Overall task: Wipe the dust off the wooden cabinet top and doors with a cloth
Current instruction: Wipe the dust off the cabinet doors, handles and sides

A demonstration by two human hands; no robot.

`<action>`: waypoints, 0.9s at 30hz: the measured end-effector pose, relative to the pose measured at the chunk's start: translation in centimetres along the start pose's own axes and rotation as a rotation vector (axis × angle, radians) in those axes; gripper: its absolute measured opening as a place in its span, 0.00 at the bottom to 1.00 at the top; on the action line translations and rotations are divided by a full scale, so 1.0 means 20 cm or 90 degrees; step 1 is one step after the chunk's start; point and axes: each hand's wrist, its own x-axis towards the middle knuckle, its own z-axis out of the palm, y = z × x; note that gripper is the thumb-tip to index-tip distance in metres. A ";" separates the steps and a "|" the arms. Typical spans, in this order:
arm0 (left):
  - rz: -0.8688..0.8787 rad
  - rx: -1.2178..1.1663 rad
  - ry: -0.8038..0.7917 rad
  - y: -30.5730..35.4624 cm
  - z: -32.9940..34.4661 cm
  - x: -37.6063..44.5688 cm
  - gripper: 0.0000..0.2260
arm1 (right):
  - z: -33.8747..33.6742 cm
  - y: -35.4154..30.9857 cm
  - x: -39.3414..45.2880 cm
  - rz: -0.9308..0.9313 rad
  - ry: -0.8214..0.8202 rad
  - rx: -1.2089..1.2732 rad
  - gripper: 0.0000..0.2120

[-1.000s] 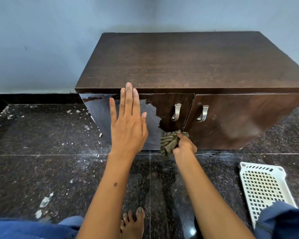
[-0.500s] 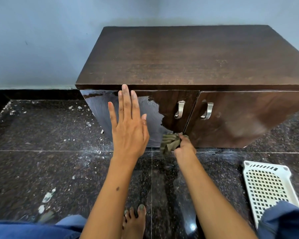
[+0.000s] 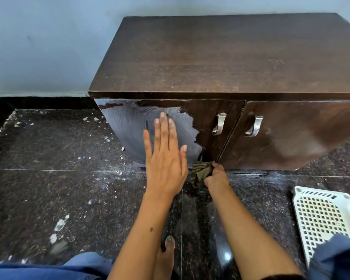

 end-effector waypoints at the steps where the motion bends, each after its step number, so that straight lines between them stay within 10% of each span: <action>1: 0.007 -0.006 -0.014 0.02 0.03 -0.02 0.26 | 0.00 -0.01 0.02 -0.004 0.004 -0.001 0.15; 10: -0.018 0.029 -0.199 0.09 0.21 -0.18 0.28 | 0.02 -0.06 0.05 -0.014 -0.018 0.051 0.12; 27: -0.028 0.032 -0.118 0.05 0.21 -0.15 0.27 | 0.06 -0.04 0.01 0.032 -0.081 0.032 0.07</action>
